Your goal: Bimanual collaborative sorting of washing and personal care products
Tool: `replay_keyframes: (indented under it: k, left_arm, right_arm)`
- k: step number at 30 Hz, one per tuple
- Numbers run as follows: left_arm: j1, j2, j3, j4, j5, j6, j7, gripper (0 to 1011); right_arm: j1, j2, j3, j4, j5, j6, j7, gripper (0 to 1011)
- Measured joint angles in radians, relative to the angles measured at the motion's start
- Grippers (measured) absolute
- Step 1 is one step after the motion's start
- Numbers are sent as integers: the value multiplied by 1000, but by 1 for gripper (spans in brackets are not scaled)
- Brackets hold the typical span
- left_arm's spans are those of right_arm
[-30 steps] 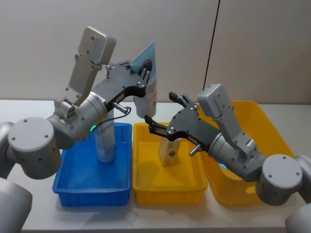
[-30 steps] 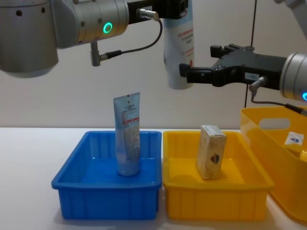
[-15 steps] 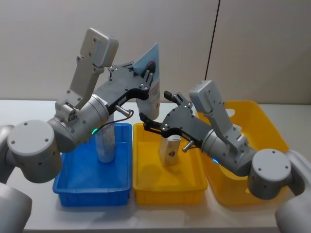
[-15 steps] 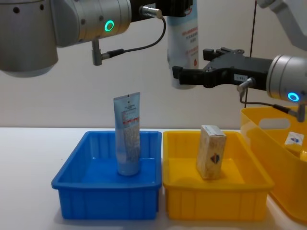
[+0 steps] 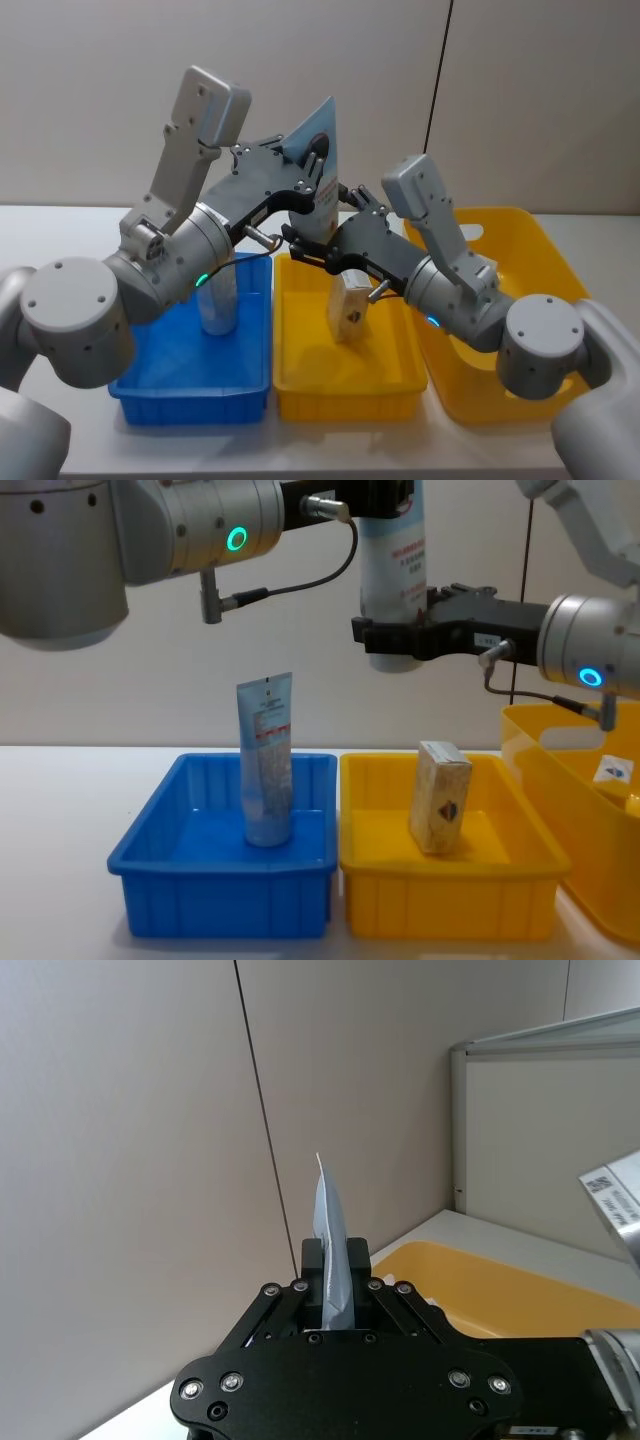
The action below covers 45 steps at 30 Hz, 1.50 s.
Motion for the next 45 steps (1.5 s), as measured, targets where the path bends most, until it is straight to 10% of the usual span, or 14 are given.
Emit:
replay_keyframes:
  k: [13, 32, 45]
  left_arm:
    - [11, -4, 4, -11, -1, 2, 6, 126]
    - [15, -5, 5, -15, -1, 4, 9, 126]
    - [16, -5, 5, -16, -1, 4, 9, 126]
  right_arm:
    - [32, -16, -11, 37, 20, 15, 19, 986]
    - [46, -23, -18, 52, 31, 23, 29, 505]
    - [49, -24, -19, 55, 32, 24, 31, 419]
